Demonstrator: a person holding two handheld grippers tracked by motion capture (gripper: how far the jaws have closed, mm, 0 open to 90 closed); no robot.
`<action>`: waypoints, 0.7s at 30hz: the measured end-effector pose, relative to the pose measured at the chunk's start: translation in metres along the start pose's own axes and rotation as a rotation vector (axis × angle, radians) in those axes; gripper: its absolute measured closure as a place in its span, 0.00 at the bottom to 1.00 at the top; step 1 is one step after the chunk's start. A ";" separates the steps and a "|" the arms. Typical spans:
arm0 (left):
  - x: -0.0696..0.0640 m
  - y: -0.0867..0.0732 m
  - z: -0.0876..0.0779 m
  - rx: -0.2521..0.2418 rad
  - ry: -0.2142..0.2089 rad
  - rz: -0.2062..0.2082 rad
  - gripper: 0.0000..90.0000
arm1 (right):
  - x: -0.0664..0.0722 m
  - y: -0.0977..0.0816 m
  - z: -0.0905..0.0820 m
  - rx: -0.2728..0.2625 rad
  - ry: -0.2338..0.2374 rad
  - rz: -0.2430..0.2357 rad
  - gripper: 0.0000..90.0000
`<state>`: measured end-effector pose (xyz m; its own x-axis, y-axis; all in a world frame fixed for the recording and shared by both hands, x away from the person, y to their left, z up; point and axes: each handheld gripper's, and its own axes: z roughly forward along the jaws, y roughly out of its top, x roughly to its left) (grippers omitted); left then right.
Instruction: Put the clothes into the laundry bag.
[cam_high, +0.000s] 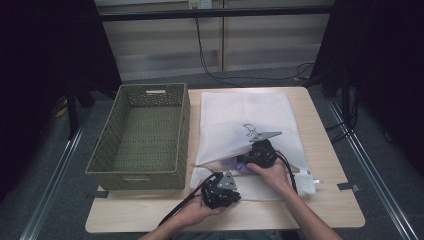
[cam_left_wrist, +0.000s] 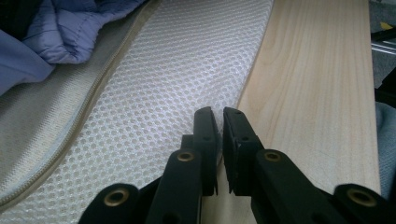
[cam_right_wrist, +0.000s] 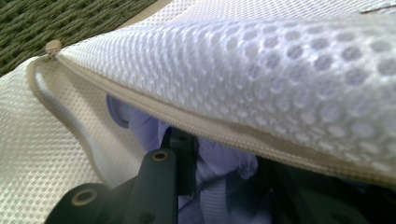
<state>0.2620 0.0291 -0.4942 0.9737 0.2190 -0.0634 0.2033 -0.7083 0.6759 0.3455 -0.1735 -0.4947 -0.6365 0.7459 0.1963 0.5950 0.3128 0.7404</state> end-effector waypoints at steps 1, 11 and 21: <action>0.000 0.000 0.000 0.000 0.000 0.002 0.94 | 0.000 0.001 0.000 0.002 -0.008 0.002 0.76; 0.002 -0.001 0.000 -0.004 -0.010 0.010 0.94 | -0.003 0.006 0.007 -0.012 -0.045 0.002 0.73; 0.003 -0.001 -0.001 0.001 -0.017 -0.001 0.95 | -0.006 0.009 0.010 -0.034 -0.083 0.024 0.73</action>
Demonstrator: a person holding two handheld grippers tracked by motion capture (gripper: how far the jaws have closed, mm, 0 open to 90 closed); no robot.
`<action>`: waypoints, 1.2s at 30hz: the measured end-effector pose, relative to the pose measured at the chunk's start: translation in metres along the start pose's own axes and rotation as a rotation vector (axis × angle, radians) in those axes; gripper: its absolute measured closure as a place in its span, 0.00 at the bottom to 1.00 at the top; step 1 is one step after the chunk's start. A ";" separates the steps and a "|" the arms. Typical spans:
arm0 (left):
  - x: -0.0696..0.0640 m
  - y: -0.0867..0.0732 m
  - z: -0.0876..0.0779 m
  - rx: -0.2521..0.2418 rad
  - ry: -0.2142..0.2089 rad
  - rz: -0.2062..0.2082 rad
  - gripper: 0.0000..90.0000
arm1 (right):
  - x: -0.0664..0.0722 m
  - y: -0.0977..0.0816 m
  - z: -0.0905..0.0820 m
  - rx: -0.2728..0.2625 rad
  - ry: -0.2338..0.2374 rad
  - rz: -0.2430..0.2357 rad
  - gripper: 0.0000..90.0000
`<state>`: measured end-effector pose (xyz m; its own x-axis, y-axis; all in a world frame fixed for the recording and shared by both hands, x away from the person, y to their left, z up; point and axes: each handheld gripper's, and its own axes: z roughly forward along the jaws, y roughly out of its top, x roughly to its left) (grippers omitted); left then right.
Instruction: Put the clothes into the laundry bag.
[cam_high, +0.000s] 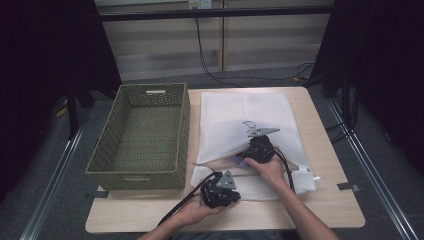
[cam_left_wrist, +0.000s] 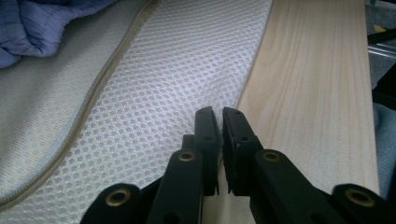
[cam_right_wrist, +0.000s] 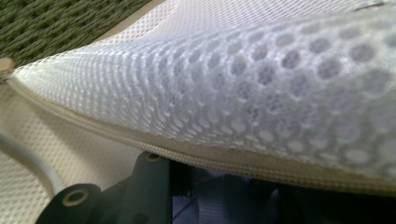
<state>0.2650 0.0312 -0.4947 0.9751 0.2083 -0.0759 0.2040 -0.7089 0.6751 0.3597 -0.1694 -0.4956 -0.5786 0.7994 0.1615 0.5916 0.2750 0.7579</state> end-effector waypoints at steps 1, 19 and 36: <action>0.000 0.000 0.000 0.000 -0.001 0.000 0.95 | 0.000 0.000 0.001 -0.004 -0.008 0.003 0.73; 0.000 0.001 0.000 0.011 0.005 0.015 0.95 | 0.006 0.001 -0.007 0.001 0.017 0.007 0.63; 0.000 0.000 0.001 -0.017 -0.001 0.005 0.95 | -0.002 -0.015 -0.074 -0.041 0.160 -0.022 0.54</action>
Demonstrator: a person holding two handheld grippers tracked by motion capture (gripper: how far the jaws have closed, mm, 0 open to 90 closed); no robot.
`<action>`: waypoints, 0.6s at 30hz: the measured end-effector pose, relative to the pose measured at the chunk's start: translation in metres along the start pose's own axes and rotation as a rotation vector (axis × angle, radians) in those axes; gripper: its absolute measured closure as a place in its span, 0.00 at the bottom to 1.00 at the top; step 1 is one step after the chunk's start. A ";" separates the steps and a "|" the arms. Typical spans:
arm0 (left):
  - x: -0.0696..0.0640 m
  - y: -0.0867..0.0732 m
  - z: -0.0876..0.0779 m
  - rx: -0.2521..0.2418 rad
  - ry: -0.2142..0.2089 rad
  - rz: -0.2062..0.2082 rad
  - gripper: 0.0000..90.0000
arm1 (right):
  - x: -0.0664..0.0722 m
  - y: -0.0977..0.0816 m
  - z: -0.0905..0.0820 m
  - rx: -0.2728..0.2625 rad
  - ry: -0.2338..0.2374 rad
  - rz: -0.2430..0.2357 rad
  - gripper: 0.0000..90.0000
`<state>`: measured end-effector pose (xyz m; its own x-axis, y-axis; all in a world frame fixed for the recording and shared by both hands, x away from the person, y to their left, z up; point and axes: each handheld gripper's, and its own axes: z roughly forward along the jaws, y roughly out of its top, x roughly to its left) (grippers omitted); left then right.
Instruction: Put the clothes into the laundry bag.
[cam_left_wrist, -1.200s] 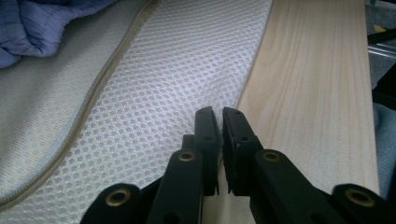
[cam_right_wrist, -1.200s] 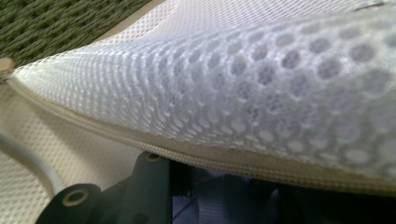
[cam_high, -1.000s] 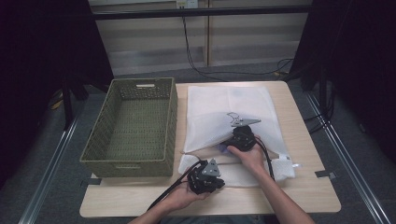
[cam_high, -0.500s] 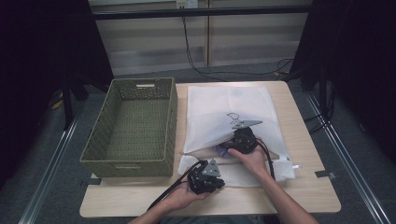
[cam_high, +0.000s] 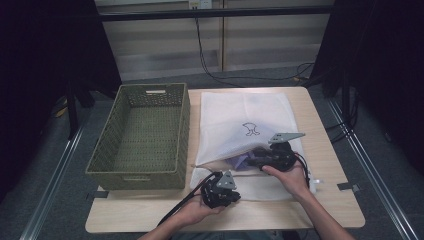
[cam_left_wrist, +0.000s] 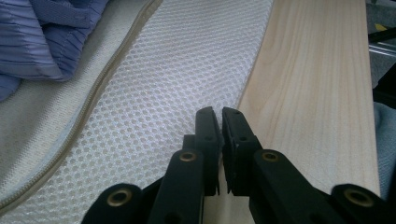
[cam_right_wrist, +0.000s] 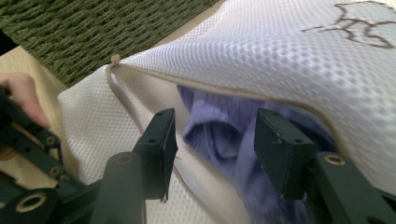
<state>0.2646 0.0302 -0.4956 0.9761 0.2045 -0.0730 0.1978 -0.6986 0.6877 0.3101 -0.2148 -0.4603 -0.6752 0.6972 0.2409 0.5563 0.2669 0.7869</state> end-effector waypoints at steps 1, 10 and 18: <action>0.000 0.000 0.000 0.004 -0.002 0.002 0.95 | 0.000 -0.001 -0.003 0.001 -0.001 0.003 0.55; 0.000 0.001 0.000 0.010 -0.001 0.009 0.95 | -0.011 -0.021 -0.013 0.047 -0.023 -0.008 0.59; 0.000 0.001 -0.001 0.018 0.001 0.012 0.95 | -0.013 -0.024 0.010 0.138 -0.040 -0.042 0.61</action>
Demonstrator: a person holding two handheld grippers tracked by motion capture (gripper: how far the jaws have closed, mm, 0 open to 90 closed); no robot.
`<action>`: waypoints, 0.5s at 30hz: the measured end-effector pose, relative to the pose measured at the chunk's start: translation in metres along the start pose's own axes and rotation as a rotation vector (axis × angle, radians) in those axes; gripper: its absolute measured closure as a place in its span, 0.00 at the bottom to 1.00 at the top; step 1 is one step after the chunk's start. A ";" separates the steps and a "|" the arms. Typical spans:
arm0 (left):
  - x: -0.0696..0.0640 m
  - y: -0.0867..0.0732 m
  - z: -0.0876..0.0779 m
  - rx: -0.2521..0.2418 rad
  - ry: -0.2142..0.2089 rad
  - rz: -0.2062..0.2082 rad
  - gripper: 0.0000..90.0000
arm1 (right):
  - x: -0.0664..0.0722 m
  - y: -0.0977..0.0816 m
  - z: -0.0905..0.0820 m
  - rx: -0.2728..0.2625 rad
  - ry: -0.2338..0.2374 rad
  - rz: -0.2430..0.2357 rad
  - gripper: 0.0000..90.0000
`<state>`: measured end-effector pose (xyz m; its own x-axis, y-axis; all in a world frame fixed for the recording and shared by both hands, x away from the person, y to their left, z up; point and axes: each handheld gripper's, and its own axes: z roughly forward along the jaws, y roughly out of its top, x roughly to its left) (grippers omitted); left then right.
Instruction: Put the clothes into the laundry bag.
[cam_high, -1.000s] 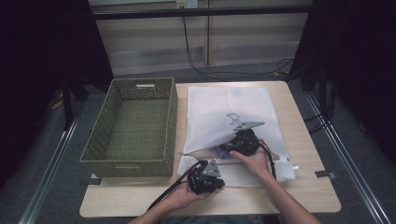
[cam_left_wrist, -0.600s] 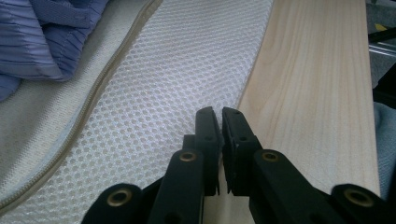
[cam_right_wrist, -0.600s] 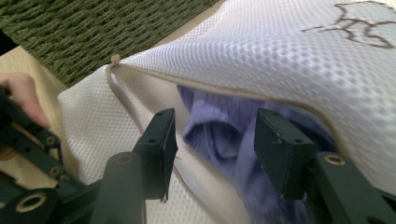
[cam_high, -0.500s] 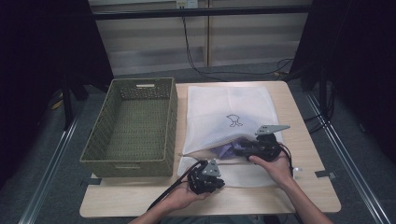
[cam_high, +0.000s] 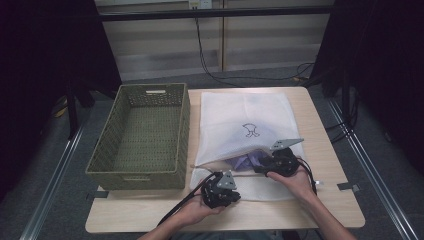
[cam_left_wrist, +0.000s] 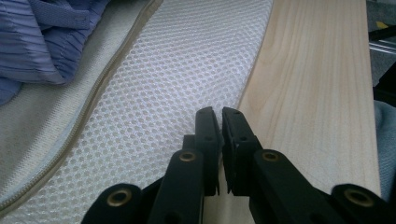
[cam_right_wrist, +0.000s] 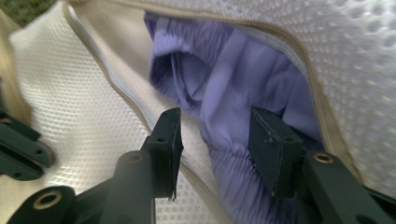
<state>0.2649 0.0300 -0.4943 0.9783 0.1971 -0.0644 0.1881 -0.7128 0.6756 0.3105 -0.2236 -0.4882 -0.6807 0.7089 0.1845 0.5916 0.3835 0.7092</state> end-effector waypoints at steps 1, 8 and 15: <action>0.000 0.000 0.001 -0.007 -0.001 -0.006 0.95 | 0.000 0.000 0.002 0.007 -0.003 -0.003 0.64; 0.004 0.002 -0.001 0.014 -0.030 -0.051 0.94 | 0.002 0.001 0.008 0.029 -0.033 -0.015 0.88; 0.006 0.013 0.008 -0.026 -0.062 -0.079 0.97 | 0.005 0.007 0.011 0.023 0.002 -0.017 0.96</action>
<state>0.2735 0.0166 -0.4920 0.9642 0.2091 -0.1629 0.2630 -0.6792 0.6852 0.3157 -0.2105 -0.4900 -0.6915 0.7012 0.1739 0.5897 0.4088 0.6965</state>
